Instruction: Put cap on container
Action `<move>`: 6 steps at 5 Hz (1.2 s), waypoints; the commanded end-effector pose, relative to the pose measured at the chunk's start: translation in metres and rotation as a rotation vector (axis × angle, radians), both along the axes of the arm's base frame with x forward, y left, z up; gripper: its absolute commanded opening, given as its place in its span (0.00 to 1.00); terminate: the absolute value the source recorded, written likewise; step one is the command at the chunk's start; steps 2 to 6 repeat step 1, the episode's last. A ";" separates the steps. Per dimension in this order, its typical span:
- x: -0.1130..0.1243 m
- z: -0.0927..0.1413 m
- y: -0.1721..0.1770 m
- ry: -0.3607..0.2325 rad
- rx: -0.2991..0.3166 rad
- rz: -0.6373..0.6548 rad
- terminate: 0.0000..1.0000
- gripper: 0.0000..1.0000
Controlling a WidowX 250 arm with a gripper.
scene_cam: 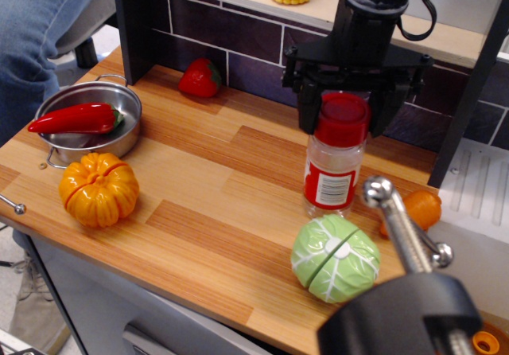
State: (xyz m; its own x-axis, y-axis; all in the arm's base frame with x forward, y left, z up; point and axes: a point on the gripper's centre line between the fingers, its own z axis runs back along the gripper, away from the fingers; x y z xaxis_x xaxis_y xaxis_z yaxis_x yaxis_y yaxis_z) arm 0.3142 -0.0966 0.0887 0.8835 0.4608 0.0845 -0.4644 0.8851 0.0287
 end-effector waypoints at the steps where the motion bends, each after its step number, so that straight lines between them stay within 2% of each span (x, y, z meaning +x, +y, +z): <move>1: 0.008 0.005 0.002 -0.047 0.011 0.012 1.00 1.00; 6: 0.008 0.005 0.002 -0.047 0.011 0.012 1.00 1.00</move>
